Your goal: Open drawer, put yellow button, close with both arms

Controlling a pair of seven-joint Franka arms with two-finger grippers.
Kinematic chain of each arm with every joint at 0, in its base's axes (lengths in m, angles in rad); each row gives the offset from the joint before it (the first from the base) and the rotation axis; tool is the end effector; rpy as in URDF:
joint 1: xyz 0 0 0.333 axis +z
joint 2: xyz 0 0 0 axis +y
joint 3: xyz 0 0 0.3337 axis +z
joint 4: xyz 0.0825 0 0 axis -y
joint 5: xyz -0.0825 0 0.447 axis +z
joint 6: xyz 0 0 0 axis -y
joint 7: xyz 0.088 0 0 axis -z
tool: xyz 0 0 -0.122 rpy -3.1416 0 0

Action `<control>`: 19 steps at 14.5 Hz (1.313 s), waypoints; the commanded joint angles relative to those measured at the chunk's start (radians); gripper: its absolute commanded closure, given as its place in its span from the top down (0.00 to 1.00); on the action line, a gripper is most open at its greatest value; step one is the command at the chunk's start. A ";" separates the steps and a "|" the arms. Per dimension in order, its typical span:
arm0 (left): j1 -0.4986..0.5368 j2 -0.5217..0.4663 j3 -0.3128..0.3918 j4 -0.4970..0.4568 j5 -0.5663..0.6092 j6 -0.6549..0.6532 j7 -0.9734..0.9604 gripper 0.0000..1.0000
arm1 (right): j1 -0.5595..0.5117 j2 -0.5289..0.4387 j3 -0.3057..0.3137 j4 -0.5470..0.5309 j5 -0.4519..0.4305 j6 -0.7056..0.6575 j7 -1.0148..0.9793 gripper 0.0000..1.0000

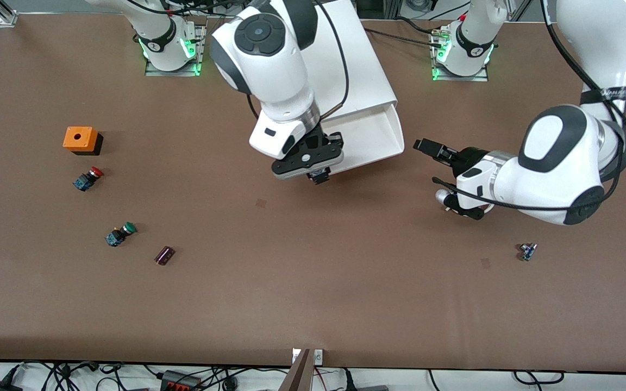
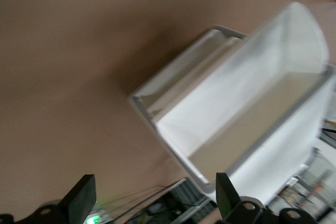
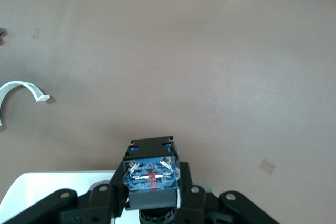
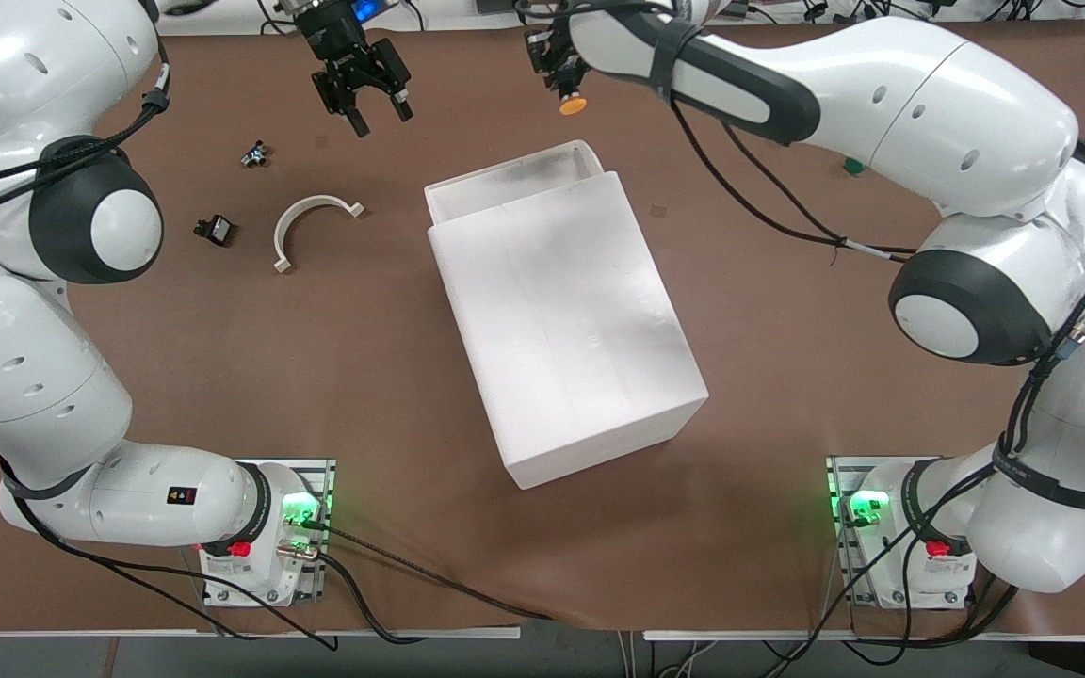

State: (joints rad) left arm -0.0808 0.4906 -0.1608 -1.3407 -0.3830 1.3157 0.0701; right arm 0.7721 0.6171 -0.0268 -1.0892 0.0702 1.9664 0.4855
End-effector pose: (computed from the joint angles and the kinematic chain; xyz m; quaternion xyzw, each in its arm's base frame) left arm 0.6742 -0.1999 0.4208 0.9306 -0.1468 -0.2641 0.2065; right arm 0.6024 0.5722 0.4837 -0.9836 -0.1227 -0.0906 0.0965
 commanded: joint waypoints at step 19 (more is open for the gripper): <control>0.062 -0.375 -0.008 -0.331 0.440 0.490 -0.159 1.00 | 0.136 0.102 0.008 0.046 0.026 -0.123 0.094 0.00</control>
State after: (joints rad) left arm -0.0333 0.2575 -0.1592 -1.4687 0.0704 1.7194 -0.0865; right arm 0.8929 0.7000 -0.0168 -1.0826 0.0957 1.8817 0.5631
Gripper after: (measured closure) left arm 0.000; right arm 0.586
